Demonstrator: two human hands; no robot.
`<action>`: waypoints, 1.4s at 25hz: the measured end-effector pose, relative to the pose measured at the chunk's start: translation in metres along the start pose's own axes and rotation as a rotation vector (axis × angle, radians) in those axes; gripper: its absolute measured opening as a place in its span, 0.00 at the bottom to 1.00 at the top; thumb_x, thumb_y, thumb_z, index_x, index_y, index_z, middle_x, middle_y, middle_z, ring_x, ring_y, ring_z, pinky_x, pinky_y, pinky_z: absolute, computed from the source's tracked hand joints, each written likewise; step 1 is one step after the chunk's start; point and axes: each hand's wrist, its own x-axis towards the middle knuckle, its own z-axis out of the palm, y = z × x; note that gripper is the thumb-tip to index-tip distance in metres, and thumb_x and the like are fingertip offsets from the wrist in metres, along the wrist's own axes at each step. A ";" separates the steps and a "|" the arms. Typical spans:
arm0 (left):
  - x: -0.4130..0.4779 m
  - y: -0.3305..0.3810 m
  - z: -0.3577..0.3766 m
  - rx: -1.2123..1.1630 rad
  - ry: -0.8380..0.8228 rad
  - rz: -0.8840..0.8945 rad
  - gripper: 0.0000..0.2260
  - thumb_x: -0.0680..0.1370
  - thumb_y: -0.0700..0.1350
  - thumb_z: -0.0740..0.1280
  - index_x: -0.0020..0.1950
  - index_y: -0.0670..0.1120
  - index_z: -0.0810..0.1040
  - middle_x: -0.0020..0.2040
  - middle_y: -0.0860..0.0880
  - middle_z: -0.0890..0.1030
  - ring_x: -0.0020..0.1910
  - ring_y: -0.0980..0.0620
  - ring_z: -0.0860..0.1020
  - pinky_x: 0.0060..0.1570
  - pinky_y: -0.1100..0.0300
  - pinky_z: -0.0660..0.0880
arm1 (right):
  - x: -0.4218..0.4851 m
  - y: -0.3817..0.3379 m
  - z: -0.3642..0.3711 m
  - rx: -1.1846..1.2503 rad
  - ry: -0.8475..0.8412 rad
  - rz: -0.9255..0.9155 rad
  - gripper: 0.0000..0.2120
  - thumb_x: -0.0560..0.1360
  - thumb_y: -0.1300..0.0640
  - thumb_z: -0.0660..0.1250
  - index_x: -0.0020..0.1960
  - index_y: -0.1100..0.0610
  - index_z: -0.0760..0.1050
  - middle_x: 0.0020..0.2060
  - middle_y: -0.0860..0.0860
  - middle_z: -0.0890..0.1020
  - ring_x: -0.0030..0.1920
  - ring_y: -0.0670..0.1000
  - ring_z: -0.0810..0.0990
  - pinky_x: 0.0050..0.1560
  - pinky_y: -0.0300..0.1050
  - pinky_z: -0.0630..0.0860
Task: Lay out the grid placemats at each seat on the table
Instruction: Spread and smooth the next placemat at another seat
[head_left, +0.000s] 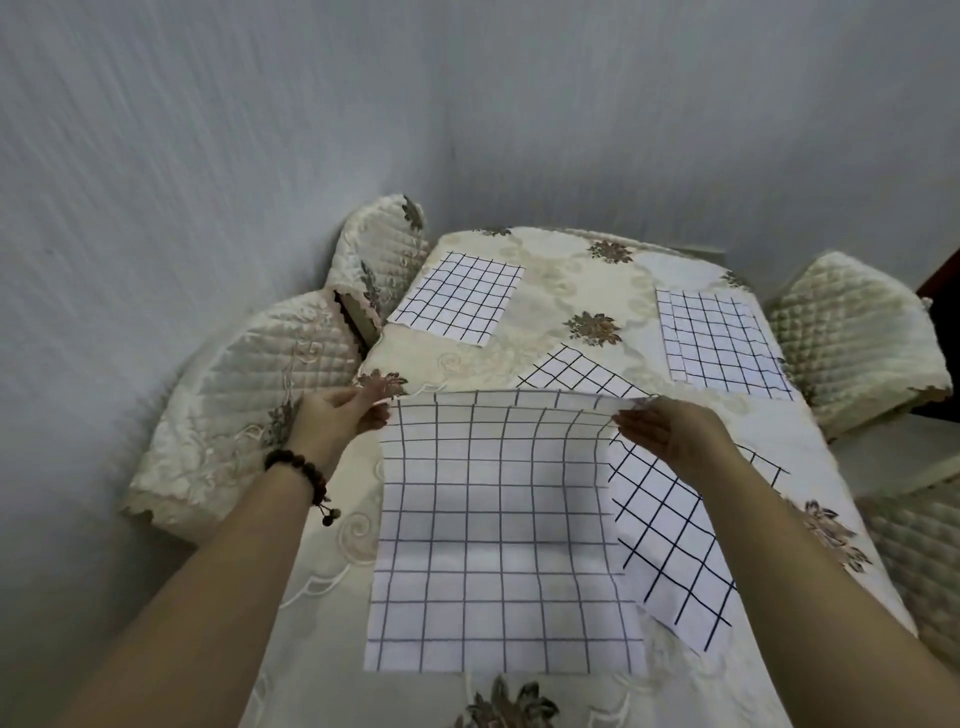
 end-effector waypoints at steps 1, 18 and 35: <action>-0.003 -0.011 -0.003 -0.030 0.022 -0.052 0.13 0.76 0.47 0.67 0.41 0.37 0.81 0.35 0.45 0.84 0.32 0.50 0.81 0.37 0.63 0.80 | 0.001 0.012 -0.005 -0.022 0.010 0.022 0.07 0.75 0.69 0.59 0.49 0.70 0.76 0.45 0.63 0.80 0.43 0.59 0.83 0.44 0.46 0.83; -0.083 -0.138 -0.041 0.635 0.004 -0.286 0.19 0.69 0.35 0.74 0.58 0.43 0.75 0.30 0.50 0.70 0.31 0.52 0.71 0.35 0.60 0.71 | -0.039 0.165 -0.057 -0.702 0.244 0.082 0.08 0.70 0.66 0.70 0.48 0.61 0.75 0.36 0.56 0.79 0.32 0.54 0.77 0.29 0.42 0.75; -0.116 -0.145 -0.046 0.981 -0.055 -0.210 0.27 0.71 0.43 0.72 0.68 0.47 0.69 0.42 0.47 0.77 0.42 0.48 0.76 0.44 0.57 0.71 | -0.074 0.185 -0.071 -1.210 0.324 -0.074 0.07 0.74 0.55 0.67 0.46 0.57 0.70 0.37 0.53 0.78 0.37 0.55 0.77 0.33 0.44 0.68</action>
